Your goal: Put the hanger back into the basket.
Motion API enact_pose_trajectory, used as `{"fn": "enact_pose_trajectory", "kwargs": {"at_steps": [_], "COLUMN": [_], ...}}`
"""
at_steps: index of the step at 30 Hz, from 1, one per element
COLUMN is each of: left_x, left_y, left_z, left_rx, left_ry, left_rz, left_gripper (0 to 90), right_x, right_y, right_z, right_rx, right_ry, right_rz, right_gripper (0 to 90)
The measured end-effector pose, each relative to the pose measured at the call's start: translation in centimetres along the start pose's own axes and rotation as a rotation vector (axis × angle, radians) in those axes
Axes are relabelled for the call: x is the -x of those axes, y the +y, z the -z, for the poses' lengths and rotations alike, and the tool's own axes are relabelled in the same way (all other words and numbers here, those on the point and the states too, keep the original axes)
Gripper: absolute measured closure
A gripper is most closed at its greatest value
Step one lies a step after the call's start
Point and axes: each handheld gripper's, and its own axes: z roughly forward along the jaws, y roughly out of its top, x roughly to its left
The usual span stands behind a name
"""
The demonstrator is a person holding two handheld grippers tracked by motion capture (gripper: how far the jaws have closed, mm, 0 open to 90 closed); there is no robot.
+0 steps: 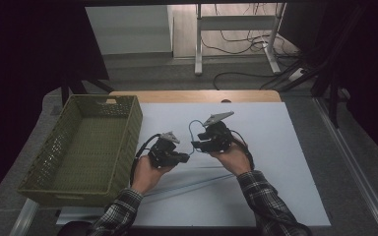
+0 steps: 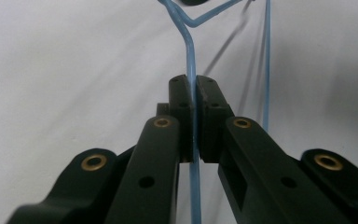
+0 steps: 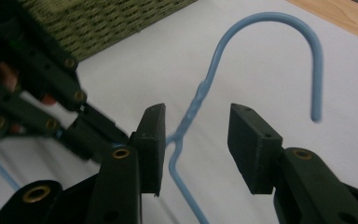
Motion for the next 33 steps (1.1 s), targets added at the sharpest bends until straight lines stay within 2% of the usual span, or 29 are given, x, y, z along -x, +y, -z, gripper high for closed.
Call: {"fn": "enact_pose_trajectory", "kwargs": {"at_steps": [4,6,7,8,9,10,11,12,15,17,18,19,22,24,27,29,30,33], "left_x": [0.3,0.4,0.4,0.5,0.6,0.6,0.6,0.4,0.3,0.3,0.4,0.5,0.9,1.3,1.8,2.1,2.3,2.6], "left_y": [0.0,-0.1,-0.1,-0.1,-0.1,-0.2,-0.3,-0.3,-0.4,-0.5,-0.6,-0.7,-0.8,-0.8,-0.8,-0.9,-0.9,-0.7], "left_z": [0.1,0.2,0.2,0.2,0.2,0.1,0.1,0.2,1.0,1.8,2.2,2.6,3.7,4.2,4.9,5.1,5.2,5.1], "left_rx": [0.013,0.016,0.017,0.015,0.008,0.013,0.021,0.026,0.046,0.063,0.073,0.081,0.080,0.068,0.048,0.044,0.037,0.021], "left_ry": [-0.017,-0.028,-0.030,-0.027,-0.026,-0.026,-0.030,-0.050,-0.050,-0.057,-0.059,-0.067,-0.090,-0.095,-0.119,-0.149,-0.151,-0.185], "left_rz": [0.005,0.004,0.004,0.000,-0.005,-0.003,-0.002,0.010,0.023,0.038,0.045,0.048,0.049,0.040,0.030,0.018,0.014,-0.003], "left_gripper": [87.0,87.0,86.9,86.9,86.4,86.4,85.6,84.7,72.3,65.2,58.0,58.0,45.0,34.6,25.2,24.2,24.7,32.4], "right_x": [0.0,0.0,0.0,0.0,0.1,0.1,0.3,0.3,-0.7,-1.1,-1.4,-1.4,-1.6,-1.8,-2.4,-2.8,-2.9,-3.4], "right_y": [0.5,0.6,0.6,0.6,0.6,0.6,0.5,0.6,0.9,1.0,1.0,1.0,1.2,1.2,1.2,1.1,1.0,0.8], "right_z": [-0.5,-0.7,-0.8,-0.9,-0.8,-0.8,-0.7,-0.5,0.0,0.3,0.8,0.8,1.6,2.2,3.1,3.7,4.0,4.8], "right_rx": [0.015,0.013,0.010,0.005,0.013,0.013,0.031,0.044,0.022,0.026,0.039,0.039,0.062,0.076,0.093,0.102,0.109,0.122], "right_ry": [0.005,0.024,0.034,0.040,0.074,0.074,0.115,0.129,0.067,0.058,0.057,0.057,0.061,0.070,0.084,0.085,0.089,0.097], "right_rz": [-0.074,-0.105,-0.113,-0.119,-0.173,-0.173,-0.210,-0.214,-0.134,-0.110,-0.108,-0.108,-0.093,-0.082,-0.065,-0.045,-0.031,0.000], "right_gripper": [64.0,70.1,76.5,78.2,83.1,83.1,85.2,85.3,85.5,85.5,85.5,85.5,85.5,85.5,85.5,85.5,85.5,85.5]}}
